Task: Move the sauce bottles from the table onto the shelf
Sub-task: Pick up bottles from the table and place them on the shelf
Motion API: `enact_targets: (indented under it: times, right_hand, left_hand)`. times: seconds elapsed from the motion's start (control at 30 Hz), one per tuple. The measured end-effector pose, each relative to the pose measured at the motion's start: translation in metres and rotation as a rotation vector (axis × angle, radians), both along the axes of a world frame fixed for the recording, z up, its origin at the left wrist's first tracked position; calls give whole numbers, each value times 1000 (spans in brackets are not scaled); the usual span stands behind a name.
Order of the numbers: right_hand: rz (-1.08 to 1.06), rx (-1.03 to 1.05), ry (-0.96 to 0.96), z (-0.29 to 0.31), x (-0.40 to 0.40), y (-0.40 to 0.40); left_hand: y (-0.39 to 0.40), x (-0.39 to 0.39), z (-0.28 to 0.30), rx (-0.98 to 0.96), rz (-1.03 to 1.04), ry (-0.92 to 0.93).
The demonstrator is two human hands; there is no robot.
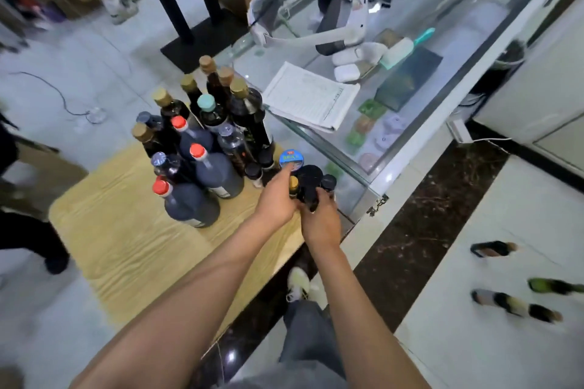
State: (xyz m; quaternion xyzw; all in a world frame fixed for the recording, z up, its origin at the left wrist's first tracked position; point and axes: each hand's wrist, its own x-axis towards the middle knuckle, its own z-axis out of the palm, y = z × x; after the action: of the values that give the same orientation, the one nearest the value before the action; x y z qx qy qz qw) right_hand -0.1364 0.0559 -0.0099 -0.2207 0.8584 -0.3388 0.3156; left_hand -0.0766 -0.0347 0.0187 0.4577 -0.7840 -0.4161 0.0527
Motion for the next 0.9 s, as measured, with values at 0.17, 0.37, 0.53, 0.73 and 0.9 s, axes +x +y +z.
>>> enact_targets:
  times: [0.17,0.37,0.53,0.73,0.9]
  right_hand:
    - [29,23,-3,-19,-3,-1]
    - [75,23,14,-33,-10,0]
    - [10,-22,-65,-36,-14,2]
    - [39,-19,-22,-34,-6,13]
    - [-6,-84,-58,-19,17,42]
  left_hand:
    - [-15,-7,-17,-37,18,-19]
    - [-23,-7,-30,-38,16,-59]
    - [-28,-6,-36,-64,-58,-129]
    - [-9,25,-38,-133,-156,-59]
    - [15,56,-25,12,-39,46]
